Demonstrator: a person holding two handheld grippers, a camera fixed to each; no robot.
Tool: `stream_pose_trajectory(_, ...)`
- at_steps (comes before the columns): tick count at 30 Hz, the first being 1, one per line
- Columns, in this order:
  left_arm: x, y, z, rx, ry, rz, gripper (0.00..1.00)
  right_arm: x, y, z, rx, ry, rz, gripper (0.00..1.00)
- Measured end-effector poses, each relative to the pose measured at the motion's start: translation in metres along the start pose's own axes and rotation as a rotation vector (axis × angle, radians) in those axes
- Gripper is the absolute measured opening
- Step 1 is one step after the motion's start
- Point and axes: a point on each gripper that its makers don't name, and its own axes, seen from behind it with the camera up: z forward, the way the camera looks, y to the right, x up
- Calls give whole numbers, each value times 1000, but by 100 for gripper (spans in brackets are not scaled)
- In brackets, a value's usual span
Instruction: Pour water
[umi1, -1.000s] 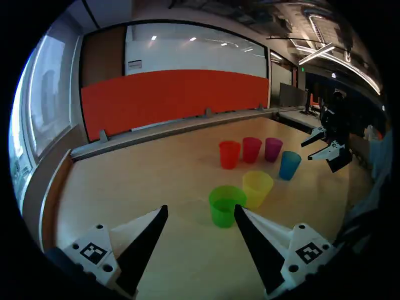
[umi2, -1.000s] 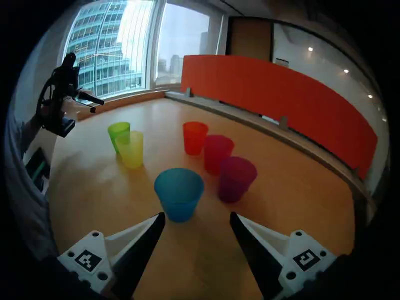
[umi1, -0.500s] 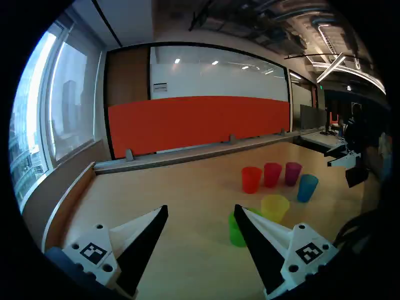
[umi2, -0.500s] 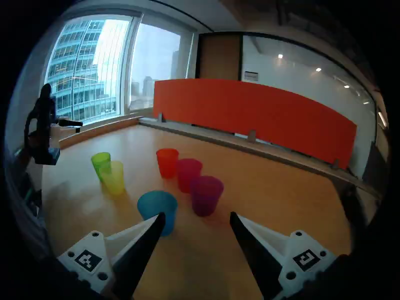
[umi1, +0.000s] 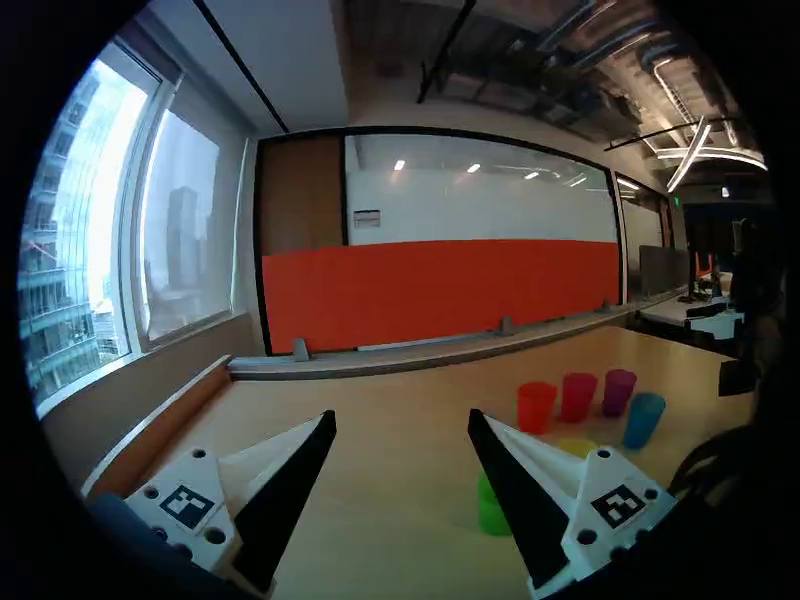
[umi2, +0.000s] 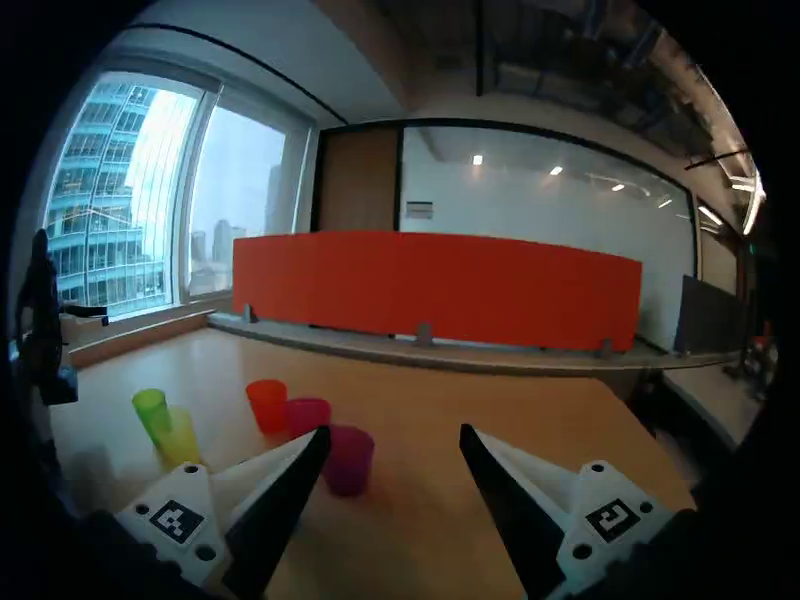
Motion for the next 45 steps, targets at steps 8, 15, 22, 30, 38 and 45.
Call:
stream_pose_trajectory(8, 23, 4, 0, 41, 87, -30, 98, 19, 24, -2, -135, 98, 12, 100)
stream_pose_trajectory(15, 35, 9, 5, 69, 132, -24, 98, 23, 34, -8, -225, 150, 15, 100)
stream_pose_trajectory(22, 43, 14, 12, 81, 162, -29, 98, 23, 42, -12, -295, 179, 20, 100)
stream_pose_trajectory(30, 37, 14, 19, 83, 165, -38, 99, 25, 46, -12, -319, 198, 35, 100)
stream_pose_trajectory(38, 20, 19, 27, 91, 165, -14, 98, 20, 50, -10, -332, 194, 47, 100)
stream_pose_trajectory(45, 5, 17, 30, 122, 159, 6, 98, 16, 48, -10, -328, 187, 50, 100)
